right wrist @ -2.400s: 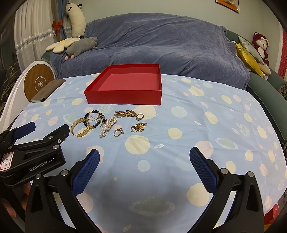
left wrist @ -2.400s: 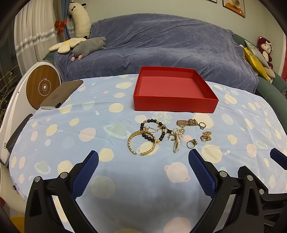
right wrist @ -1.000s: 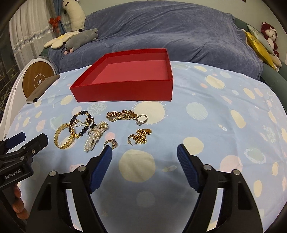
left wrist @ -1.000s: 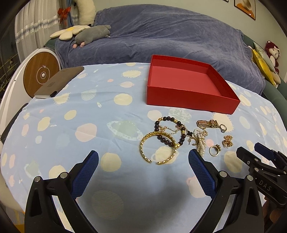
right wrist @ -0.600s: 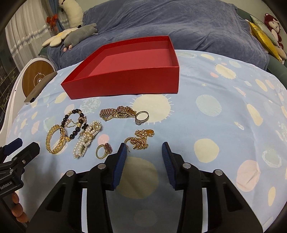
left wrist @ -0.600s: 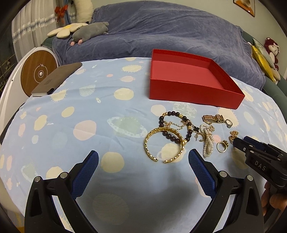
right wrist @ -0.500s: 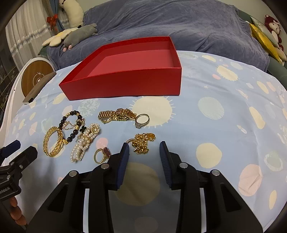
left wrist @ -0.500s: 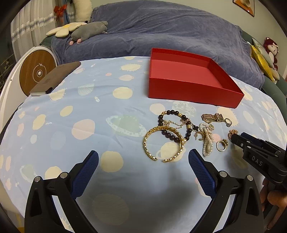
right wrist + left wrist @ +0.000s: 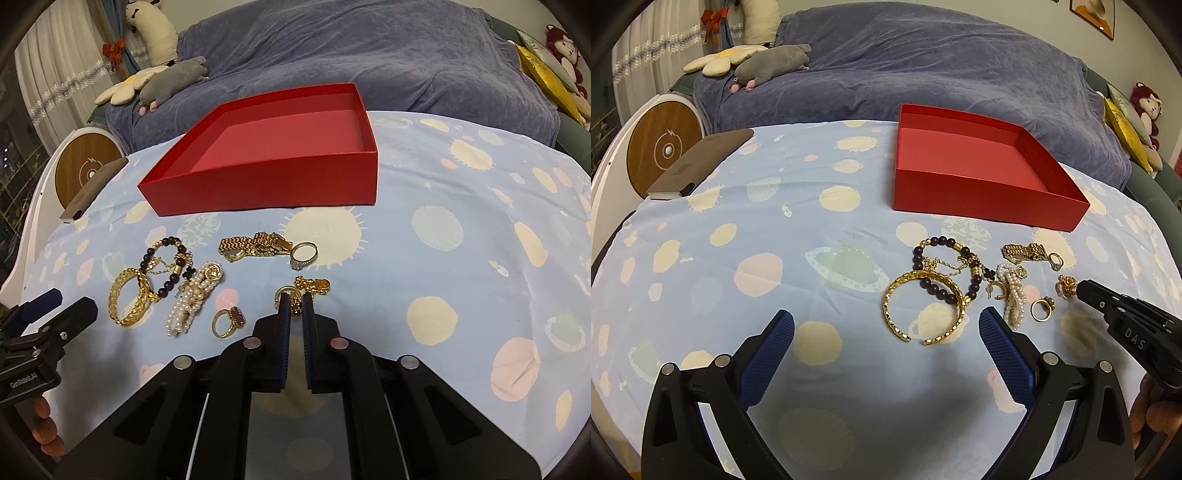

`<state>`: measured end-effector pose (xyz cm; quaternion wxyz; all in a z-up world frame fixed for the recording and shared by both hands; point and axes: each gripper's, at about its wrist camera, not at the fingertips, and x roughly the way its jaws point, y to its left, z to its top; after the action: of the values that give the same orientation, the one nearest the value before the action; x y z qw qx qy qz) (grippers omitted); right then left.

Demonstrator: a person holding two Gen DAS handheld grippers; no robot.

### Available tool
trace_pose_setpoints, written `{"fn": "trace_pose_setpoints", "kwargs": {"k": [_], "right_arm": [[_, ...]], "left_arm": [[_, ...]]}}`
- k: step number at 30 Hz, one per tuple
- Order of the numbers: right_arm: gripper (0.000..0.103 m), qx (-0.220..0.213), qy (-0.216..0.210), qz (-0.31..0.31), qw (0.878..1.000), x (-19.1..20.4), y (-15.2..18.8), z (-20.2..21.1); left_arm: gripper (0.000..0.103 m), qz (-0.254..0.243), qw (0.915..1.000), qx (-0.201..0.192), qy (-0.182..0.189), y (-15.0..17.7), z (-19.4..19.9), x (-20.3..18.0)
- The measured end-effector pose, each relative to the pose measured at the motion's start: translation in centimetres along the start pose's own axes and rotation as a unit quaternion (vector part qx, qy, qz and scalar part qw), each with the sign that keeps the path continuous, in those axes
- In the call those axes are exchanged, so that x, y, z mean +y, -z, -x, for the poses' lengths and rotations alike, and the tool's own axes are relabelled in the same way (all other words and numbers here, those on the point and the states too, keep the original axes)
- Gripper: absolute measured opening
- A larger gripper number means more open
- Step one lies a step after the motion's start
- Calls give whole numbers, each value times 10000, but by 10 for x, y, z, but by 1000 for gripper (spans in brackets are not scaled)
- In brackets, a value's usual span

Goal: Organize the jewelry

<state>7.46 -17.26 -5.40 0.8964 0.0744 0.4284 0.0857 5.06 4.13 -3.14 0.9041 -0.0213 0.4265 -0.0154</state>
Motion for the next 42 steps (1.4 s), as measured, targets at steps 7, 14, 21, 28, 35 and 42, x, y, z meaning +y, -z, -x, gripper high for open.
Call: {"fn": "trace_pose_setpoints", "kwargs": {"k": [7, 14, 21, 28, 35, 42], "right_arm": [[4, -267, -171, -74, 9995, -4, -6, 27], [4, -392, -242, -183, 9988, -16, -9, 43], [4, -364, -255, -244, 9987, -23, -7, 43], [4, -269, -252, -289, 9989, -31, -4, 38], [4, -228, -271, -288, 9990, -30, -3, 37], [4, -238, -258, -271, 9990, -29, -2, 37]], "left_arm": [[98, -34, 9993, -171, 326, -20, 0, -14], [96, -151, 9990, -172, 395, -40, -17, -33], [64, -612, 9963, 41, 603, -39, -42, -64], [34, -630, 9959, 305, 575, -34, -68, -67], [8, -651, 9953, 328, 639, -30, -73, -66], [6, -615, 9950, 244, 753, -30, -66, -65]]}}
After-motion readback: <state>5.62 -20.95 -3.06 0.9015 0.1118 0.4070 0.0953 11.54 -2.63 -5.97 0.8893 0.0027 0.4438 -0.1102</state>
